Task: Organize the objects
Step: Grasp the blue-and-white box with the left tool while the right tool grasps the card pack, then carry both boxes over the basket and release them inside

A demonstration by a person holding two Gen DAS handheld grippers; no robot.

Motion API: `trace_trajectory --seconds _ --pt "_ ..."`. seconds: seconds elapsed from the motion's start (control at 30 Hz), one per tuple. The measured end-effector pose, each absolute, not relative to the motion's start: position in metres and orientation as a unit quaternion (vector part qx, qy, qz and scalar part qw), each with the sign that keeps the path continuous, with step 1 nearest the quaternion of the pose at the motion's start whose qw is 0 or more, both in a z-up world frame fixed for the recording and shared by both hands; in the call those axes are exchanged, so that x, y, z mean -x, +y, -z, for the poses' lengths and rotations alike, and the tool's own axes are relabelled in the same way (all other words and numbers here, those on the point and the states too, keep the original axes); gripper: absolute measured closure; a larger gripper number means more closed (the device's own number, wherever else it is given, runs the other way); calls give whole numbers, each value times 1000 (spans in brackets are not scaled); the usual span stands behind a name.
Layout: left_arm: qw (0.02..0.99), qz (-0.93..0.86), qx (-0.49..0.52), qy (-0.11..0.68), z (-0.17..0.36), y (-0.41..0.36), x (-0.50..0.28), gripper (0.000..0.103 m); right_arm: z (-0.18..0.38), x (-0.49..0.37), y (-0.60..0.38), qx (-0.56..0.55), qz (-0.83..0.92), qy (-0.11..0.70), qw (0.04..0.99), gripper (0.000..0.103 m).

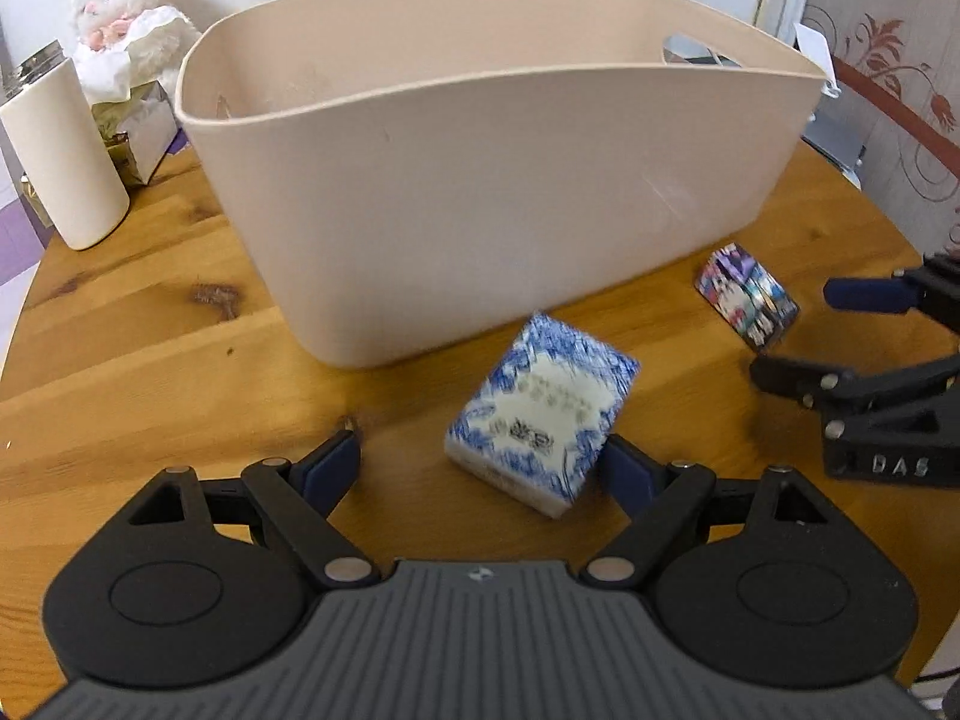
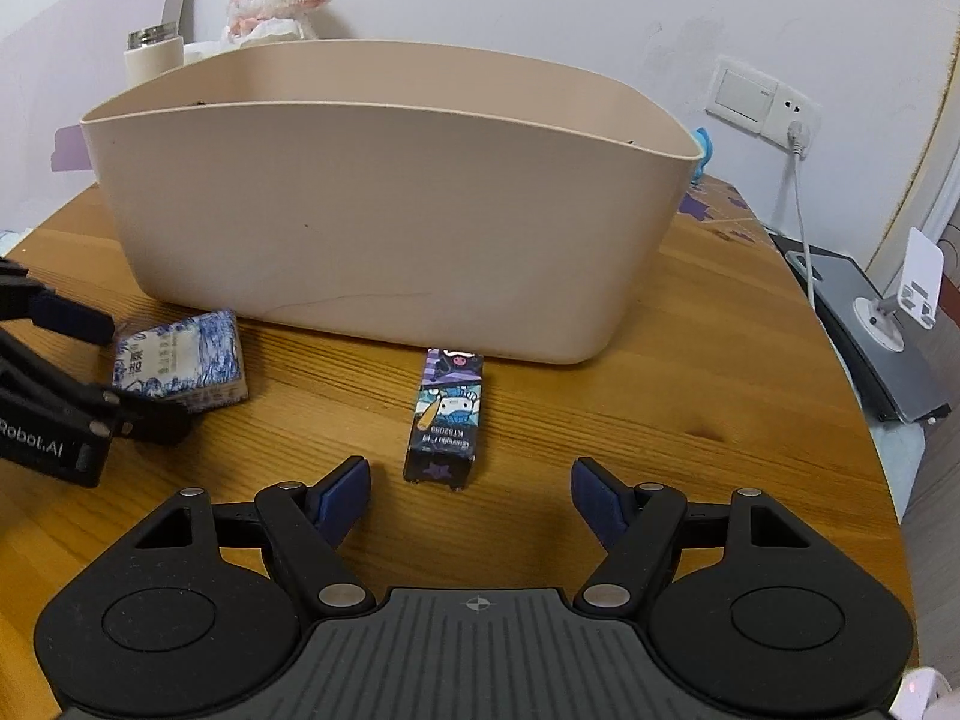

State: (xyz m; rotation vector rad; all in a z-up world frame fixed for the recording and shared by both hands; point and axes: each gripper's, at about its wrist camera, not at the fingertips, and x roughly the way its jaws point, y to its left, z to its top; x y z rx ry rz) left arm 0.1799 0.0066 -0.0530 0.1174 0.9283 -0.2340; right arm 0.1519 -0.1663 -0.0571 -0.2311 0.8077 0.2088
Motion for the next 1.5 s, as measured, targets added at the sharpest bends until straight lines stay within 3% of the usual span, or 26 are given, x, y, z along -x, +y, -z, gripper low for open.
trace_trajectory --seconds 0.23,0.37,0.43,0.53,1.0,1.5 --pt "891 120 -62 434 54 -1 -184 17 60 -161 -162 102 -110 382 912 39" --pt "891 131 -61 431 51 -4 -180 33 59 -160 -160 96 -118 381 912 61" --pt "890 136 -64 431 49 -6 -177 42 59 -159 -158 104 -121 380 911 64" --pt "890 134 -69 431 49 -10 -173 46 58 -154 -152 118 -126 379 909 82" --pt "892 121 -74 428 39 6 -151 53 23 -124 -155 117 -124 343 924 82" --pt "930 106 -67 347 -32 30 -112 56 -34 -101 -160 113 -126 261 950 82"
